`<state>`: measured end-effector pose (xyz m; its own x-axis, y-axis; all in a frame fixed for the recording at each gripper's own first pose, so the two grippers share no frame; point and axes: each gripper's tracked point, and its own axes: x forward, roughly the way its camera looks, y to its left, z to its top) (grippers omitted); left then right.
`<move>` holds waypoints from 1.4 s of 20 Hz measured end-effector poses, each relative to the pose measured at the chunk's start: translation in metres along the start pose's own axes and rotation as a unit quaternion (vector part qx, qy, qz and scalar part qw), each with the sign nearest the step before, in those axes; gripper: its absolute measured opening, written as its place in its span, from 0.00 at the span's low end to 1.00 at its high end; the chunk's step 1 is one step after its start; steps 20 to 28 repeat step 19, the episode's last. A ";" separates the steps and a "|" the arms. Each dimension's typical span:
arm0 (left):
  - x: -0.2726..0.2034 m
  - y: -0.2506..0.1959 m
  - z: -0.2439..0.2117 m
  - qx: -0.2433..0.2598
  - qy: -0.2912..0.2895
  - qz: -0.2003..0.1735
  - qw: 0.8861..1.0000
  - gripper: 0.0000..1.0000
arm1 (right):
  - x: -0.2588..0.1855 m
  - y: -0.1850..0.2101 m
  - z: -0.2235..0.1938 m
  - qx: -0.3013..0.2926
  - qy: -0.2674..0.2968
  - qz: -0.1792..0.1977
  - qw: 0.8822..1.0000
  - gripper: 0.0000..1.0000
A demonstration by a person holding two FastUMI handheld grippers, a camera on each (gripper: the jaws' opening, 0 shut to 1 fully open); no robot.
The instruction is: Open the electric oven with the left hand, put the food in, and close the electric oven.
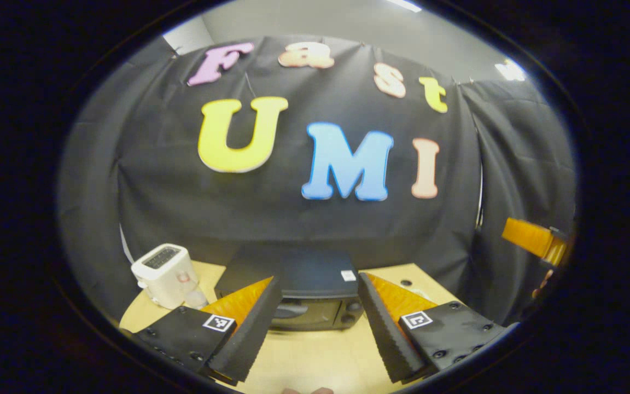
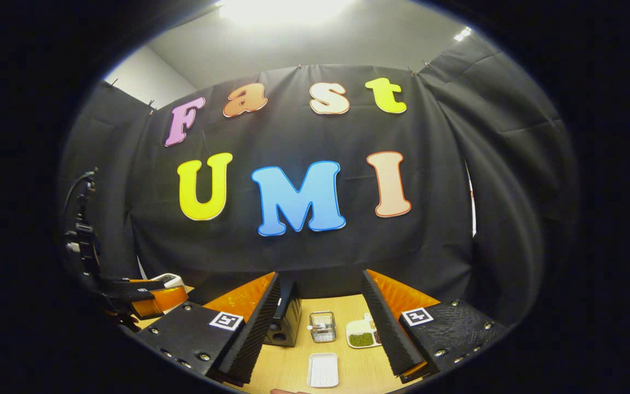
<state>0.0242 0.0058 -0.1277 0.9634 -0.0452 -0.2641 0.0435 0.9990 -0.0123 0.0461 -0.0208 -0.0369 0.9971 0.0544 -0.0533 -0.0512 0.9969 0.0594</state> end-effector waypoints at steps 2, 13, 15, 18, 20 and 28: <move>-0.029 -0.010 0.038 0.000 -0.049 0.013 0.999 0.93 | -0.001 0.000 0.010 -0.003 -0.005 0.013 1.000 0.90; -0.091 -0.019 0.085 0.016 -0.082 -0.001 0.996 0.97 | -0.036 0.027 0.049 -0.005 -0.028 0.016 0.999 0.90; -0.097 -0.009 0.081 0.021 -0.080 -0.006 0.997 0.98 | -0.045 0.033 0.048 -0.010 -0.026 0.007 1.000 0.90; -0.103 -0.004 0.078 0.022 -0.080 -0.025 0.996 0.98 | -0.056 0.048 0.045 -0.019 -0.020 -0.003 1.000 0.90; -0.106 -0.002 0.077 0.021 -0.078 -0.031 0.996 0.98 | -0.060 0.054 0.044 -0.018 -0.017 -0.004 1.000 0.90; -0.106 -0.002 0.077 0.021 -0.078 -0.031 0.996 0.98 | -0.060 0.054 0.044 -0.018 -0.017 -0.004 1.000 0.90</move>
